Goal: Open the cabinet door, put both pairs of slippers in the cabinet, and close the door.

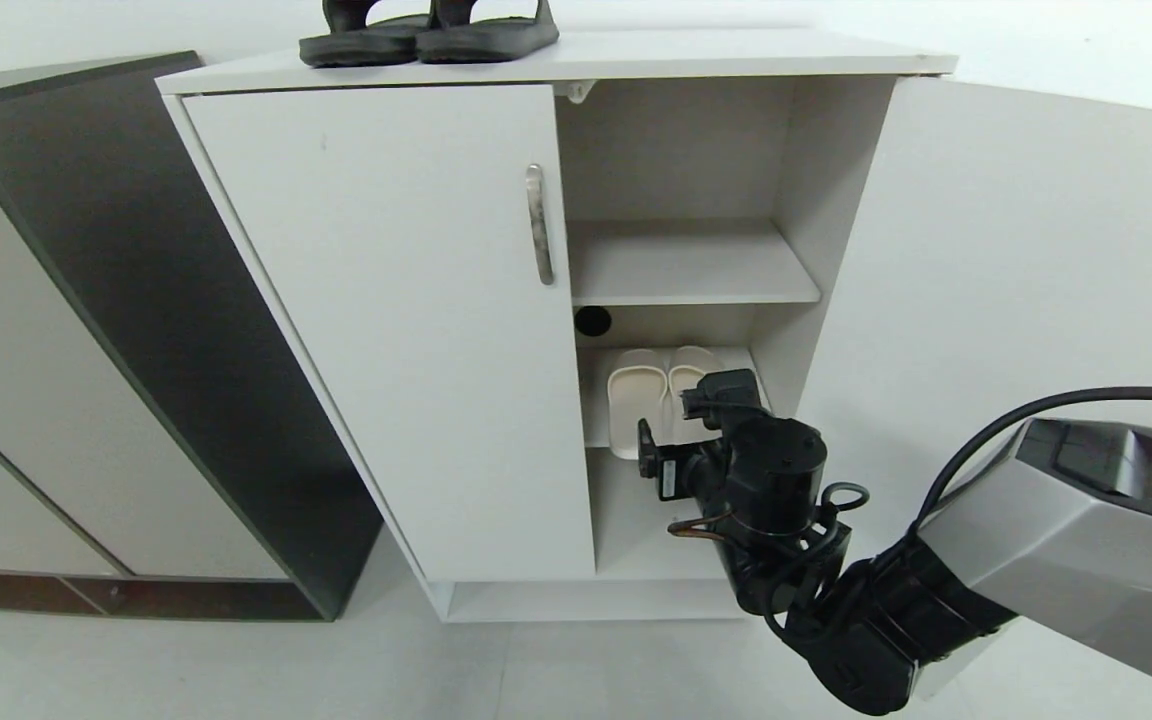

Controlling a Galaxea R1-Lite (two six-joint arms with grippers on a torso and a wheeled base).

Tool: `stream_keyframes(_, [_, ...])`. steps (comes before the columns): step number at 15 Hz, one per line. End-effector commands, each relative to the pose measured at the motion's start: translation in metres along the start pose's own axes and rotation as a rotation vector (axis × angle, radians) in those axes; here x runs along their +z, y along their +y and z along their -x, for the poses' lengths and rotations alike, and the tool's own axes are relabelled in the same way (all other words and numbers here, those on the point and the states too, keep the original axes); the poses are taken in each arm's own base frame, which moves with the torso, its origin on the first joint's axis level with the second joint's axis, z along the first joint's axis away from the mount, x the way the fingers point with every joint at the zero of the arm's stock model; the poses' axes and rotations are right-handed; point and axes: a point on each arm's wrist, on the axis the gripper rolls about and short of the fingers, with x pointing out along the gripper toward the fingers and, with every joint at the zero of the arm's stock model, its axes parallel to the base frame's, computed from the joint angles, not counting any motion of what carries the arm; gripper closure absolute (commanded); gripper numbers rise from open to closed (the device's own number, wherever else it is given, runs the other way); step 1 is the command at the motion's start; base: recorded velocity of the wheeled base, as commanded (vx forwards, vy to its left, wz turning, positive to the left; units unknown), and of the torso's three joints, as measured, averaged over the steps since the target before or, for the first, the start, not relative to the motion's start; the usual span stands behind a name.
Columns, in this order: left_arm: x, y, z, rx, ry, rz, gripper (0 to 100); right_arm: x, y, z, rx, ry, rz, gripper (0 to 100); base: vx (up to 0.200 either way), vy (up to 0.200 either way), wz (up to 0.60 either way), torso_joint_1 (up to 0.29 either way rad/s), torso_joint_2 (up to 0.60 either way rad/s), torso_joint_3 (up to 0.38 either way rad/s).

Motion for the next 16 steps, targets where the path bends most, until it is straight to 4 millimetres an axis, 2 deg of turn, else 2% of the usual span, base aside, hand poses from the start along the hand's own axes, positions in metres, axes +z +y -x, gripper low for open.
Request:
stream_keyframes(1, [0.0,0.0,0.0,0.0,0.001,-0.001,100,0.0,0.0,0.001,0.0,0.002,0.003,0,0.0,0.0,0.0,-0.002,0.0,0.203])
stream_keyframes(3, [0.0,0.0,0.0,0.0,0.001,-0.001,100,0.004,-0.005,0.012,0.017,0.023,0.026,0,0.0,0.0,0.0,0.0,0.0,0.132])
stream_keyframes(9, [0.0,0.0,0.0,0.001,0.001,0.001,100,0.002,-0.006,0.012,0.015,0.034,0.034,0,0.0,0.0,0.0,0.0,0.0,0.008])
stream_keyframes(16, [0.0,0.0,0.0,0.0,0.001,0.001,100,0.002,-0.006,0.012,0.013,0.033,0.035,0,0.0,0.2,0.0,0.005,0.0,0.006])
